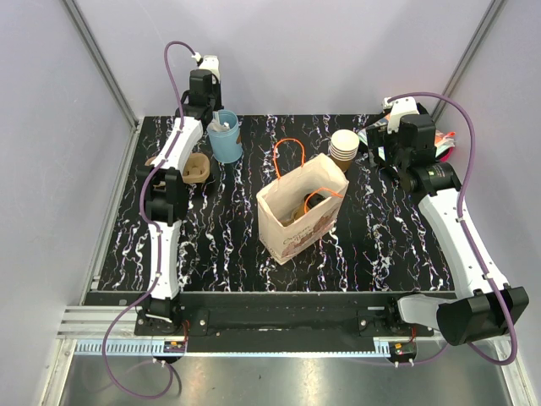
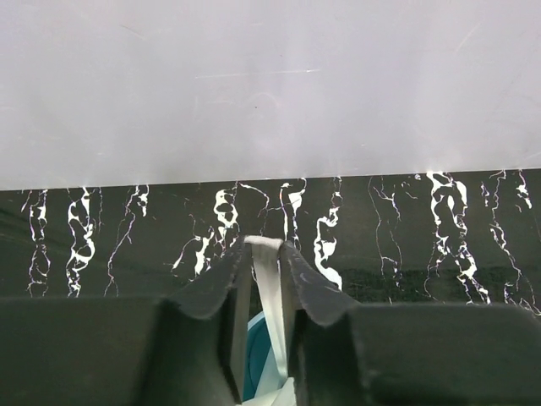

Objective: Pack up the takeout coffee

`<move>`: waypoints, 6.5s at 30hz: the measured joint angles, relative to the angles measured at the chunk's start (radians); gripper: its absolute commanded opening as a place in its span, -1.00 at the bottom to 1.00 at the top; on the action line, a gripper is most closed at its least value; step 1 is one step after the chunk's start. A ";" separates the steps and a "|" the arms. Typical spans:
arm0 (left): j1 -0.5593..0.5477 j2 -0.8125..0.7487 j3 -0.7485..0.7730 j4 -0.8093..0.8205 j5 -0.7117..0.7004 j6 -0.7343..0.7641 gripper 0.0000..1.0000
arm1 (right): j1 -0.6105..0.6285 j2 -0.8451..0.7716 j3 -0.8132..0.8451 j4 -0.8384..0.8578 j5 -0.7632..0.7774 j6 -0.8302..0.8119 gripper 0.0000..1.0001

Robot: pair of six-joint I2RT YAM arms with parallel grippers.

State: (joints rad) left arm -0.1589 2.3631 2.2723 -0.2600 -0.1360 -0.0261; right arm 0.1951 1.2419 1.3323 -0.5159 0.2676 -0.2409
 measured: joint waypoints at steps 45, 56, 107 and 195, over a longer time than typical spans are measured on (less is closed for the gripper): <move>0.000 -0.270 -0.044 -0.030 0.064 -0.051 -1.00 | -0.006 -0.054 -0.041 0.004 -0.053 -0.002 1.00; 0.000 -0.372 -0.056 -0.083 0.092 -0.071 -1.00 | -0.006 -0.065 -0.086 0.001 -0.098 -0.016 0.99; -0.108 -1.170 -0.606 -0.257 0.515 0.137 -1.00 | -0.020 -0.078 -0.184 0.024 -0.201 -0.036 1.00; -0.853 -1.350 -1.105 -0.043 0.829 0.995 0.13 | -0.020 -0.025 -0.185 -0.005 -0.236 -0.076 0.99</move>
State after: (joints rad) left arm -1.0115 1.0126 1.1671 -0.3031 0.6926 0.9691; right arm 0.1753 1.2167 1.1477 -0.5205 0.0319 -0.3172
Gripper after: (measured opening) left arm 0.452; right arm 0.994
